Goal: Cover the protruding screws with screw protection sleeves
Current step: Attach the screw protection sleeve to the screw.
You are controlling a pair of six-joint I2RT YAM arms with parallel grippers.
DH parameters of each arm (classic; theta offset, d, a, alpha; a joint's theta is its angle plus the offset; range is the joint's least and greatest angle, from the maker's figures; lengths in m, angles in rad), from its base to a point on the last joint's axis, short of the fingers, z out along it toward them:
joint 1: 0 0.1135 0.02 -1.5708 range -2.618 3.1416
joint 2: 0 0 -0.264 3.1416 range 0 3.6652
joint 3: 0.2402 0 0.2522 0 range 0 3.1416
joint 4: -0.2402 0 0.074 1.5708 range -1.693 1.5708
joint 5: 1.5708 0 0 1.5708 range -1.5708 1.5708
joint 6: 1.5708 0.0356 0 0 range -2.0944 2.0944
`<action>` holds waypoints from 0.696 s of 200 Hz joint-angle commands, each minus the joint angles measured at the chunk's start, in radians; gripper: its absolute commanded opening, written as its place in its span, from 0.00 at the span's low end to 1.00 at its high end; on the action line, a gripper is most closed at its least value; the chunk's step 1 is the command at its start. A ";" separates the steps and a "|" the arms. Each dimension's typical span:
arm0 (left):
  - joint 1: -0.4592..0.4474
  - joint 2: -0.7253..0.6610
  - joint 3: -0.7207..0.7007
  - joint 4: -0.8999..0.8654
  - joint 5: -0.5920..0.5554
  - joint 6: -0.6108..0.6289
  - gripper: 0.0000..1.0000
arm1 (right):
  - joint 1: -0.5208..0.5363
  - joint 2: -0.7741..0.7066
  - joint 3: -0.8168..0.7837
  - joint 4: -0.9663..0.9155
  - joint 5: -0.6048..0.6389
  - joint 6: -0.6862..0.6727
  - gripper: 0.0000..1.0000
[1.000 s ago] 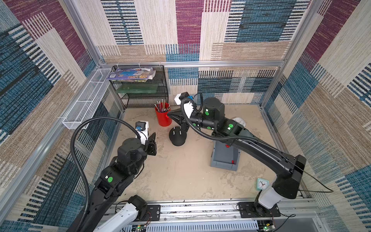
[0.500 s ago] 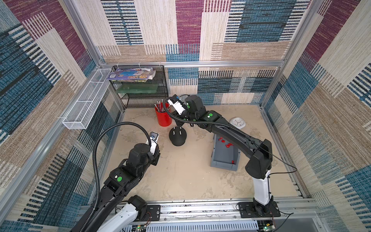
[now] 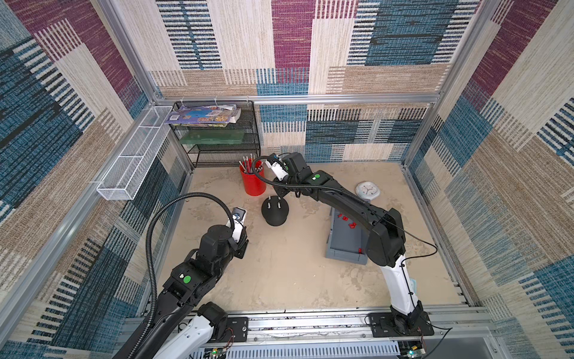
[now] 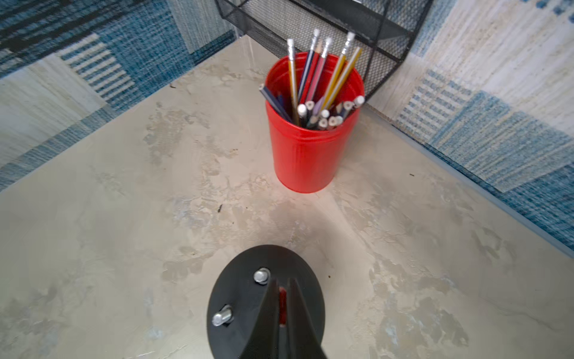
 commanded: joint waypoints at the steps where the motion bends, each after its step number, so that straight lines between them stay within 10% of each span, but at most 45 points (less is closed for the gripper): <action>1: 0.004 -0.003 -0.004 0.034 0.017 -0.017 0.32 | 0.001 0.019 0.016 -0.028 0.060 -0.012 0.09; 139: 0.022 -0.005 -0.010 0.042 0.034 -0.019 0.32 | 0.021 0.048 0.012 -0.105 0.097 -0.021 0.10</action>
